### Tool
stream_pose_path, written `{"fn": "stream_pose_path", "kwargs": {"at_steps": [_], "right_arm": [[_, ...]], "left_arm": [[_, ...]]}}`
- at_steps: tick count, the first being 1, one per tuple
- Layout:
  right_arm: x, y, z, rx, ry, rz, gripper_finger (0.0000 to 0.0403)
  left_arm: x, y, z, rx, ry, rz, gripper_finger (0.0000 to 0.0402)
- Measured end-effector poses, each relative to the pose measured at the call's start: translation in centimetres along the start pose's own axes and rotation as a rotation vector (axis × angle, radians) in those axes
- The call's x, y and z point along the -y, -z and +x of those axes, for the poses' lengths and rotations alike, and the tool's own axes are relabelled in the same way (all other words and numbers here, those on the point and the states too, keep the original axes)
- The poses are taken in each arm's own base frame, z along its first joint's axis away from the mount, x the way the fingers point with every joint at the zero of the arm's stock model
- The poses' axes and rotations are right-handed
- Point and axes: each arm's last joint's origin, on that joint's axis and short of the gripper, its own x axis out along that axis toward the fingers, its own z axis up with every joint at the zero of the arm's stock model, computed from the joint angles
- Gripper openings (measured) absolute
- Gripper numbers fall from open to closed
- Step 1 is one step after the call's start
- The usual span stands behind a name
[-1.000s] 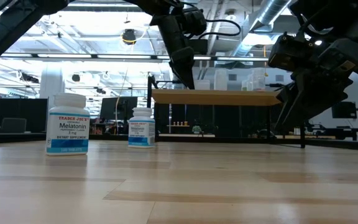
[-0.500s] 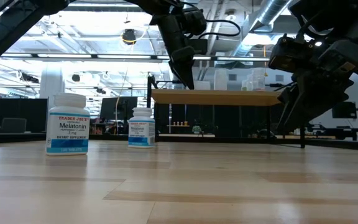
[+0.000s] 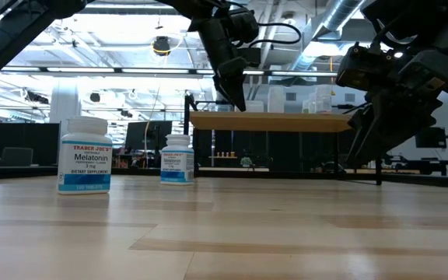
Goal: Pick and place medicine bottles onto shelf by color
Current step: Put the translucent medicine bottle onto the middle of the shelf
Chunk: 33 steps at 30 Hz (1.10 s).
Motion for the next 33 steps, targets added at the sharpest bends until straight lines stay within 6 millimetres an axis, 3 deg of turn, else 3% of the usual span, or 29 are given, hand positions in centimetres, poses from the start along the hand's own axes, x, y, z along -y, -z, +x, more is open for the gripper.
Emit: {"fn": "stream_pose_path", "kwargs": {"at_steps": [4, 13, 22, 29, 33], "right_arm": [[0.0, 0.0, 0.0, 0.0, 0.0, 0.0, 0.0159], [0.0, 0.0, 0.0, 0.0, 0.0, 0.0, 0.0159], [0.0, 0.0, 0.0, -0.001, 0.001, -0.001, 0.0159], [0.0, 0.0, 0.0, -0.002, 0.002, -0.001, 0.0159], [0.0, 0.0, 0.0, -0.002, 0.001, -0.001, 0.0159]], "left_arm": [[0.0, 0.0, 0.0, 0.0, 0.0, 0.0, 0.0176], [0.0, 0.0, -0.1, 0.0, -0.001, 0.011, 0.0105], [0.5, 1.0, -1.2, -0.143, -0.112, 0.06, 0.0127], [2.1, 0.9, -3.9, -0.183, -0.234, 0.187, 0.0106], [3.1, 1.0, -4.2, -0.256, -0.289, 0.282, 0.0112]]}}
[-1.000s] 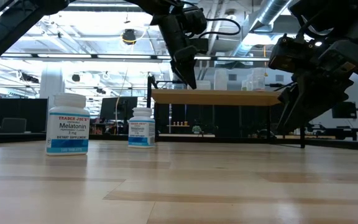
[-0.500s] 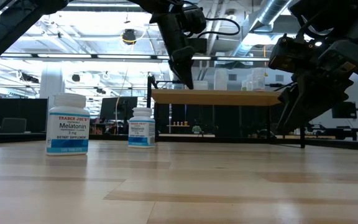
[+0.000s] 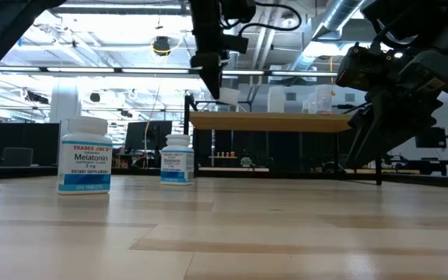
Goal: Pick and place medicine bottles onto shelf by color
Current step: Put the translucent medicine bottle onto the middle of the shelf
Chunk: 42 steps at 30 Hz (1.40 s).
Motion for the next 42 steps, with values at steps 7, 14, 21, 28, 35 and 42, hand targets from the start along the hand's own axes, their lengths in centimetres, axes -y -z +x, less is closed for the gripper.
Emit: {"fn": "stream_pose_path", "kwargs": {"at_steps": [7, 14, 21, 28, 35, 42], "right_arm": [[0.0, 0.0, 0.0, -0.001, 0.0, 0.0, 0.0159], [0.0, 0.0, 0.0, -0.001, 0.0, -0.001, 0.0159], [0.0, 0.0, 0.0, -0.002, 0.001, -0.001, 0.0159], [0.0, 0.1, 0.0, -0.007, 0.003, -0.002, 0.0159], [0.1, 0.2, 0.0, -0.02, 0.01, -0.004, 0.0159], [0.1, 0.2, 0.0, -0.021, 0.01, -0.004, 0.0159]], "left_arm": [[1.9, -0.7, -0.6, -0.14, -0.171, 0.252, 0.0112], [3.4, -1.7, -1.7, -0.193, -0.278, 0.519, 0.011], [4.0, -2.1, -2.1, -0.23, -0.281, 0.793, 0.0111], [4.6, -2.0, -0.7, -0.339, -0.307, 0.995, 0.0111], [4.9, -2.4, 0.7, -0.462, -0.412, 1.06, 0.0108], [5.5, -2.8, 0.4, -0.447, -0.41, 1.124, 0.0112]]}}
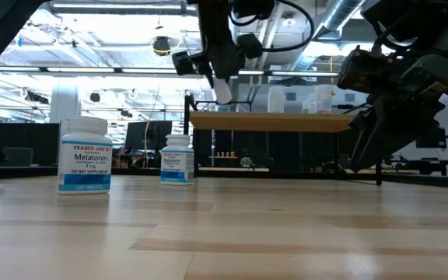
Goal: Pick and place medicine bottles onto shelf by color
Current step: Put the translucent medicine bottle onto the middle of the shelf
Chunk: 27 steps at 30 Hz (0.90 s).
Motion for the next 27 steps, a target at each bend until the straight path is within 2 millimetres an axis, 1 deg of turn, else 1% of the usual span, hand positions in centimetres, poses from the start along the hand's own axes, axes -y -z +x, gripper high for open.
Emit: {"fn": "stream_pose_path", "kwargs": {"at_steps": [6, 12, 18, 21, 24, 27], "right_arm": [[0.0, 0.0, 0.0, 0.0, 0.0, 0.0, 0.0159], [0.0, 0.0, 0.0, 0.0, 0.0, 0.0, 0.0159], [0.0, 0.0, 0.0, 0.0, 0.0, 0.0, 0.0159], [0.0, 0.0, 0.0, -0.001, 0.001, 0.0, 0.0159], [0.0, 0.0, 0.0, -0.005, 0.002, -0.001, 0.0159], [0.0, 0.1, 0.0, -0.005, 0.002, 0.0, 0.0159]], "left_arm": [[-0.1, -0.9, -1.3, 0.059, -0.029, 0.052, 0.0113], [-0.1, -1.4, -2.2, 0.057, -0.05, 0.058, 0.0113], [-0.3, -1.2, -2.2, -0.02, -0.064, -0.008, 0.0114], [-0.6, -1.8, -1.8, -0.073, -0.066, -0.008, 0.0114], [-0.5, -1.8, -1.4, -0.074, -0.057, -0.022, 0.0114], [-0.6, -2.6, -0.8, -0.103, -0.047, -0.004, 0.0114]]}}
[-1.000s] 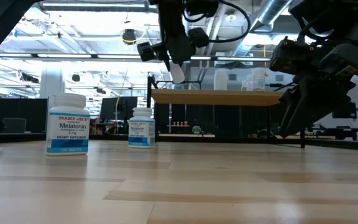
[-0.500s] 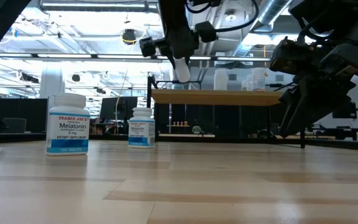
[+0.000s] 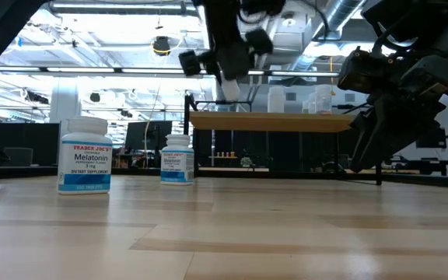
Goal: Pick and place medicine bottles onto shelf by color
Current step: Put the translucent medicine bottle onto the middle of the shelf
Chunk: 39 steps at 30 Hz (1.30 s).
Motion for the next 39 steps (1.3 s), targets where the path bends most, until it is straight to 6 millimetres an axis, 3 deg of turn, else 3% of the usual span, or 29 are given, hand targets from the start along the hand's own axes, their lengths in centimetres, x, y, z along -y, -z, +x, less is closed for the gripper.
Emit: {"fn": "stream_pose_path", "kwargs": {"at_steps": [6, 15, 33, 39], "right_arm": [[0.0, 0.0, 0.0, -0.002, 0.001, 0.0, 0.0159], [0.0, 0.1, 0.0, -0.007, 0.003, -0.001, 0.0159], [0.1, 0.2, 0.0, -0.02, 0.01, 0.003, 0.0159], [0.1, 0.2, 0.0, -0.02, 0.01, 0.003, 0.0159]], "left_arm": [[0.0, 0.1, 0.8, -0.016, 0.014, -0.008, 0.0114], [0.0, -1.8, 2.5, -0.043, 0.044, 0.031, 0.0114], [0.0, -2.1, 2.6, -0.004, 0.045, 0.048, 0.0115], [0.0, -2.1, 2.6, -0.003, 0.046, 0.031, 0.0147]]}}
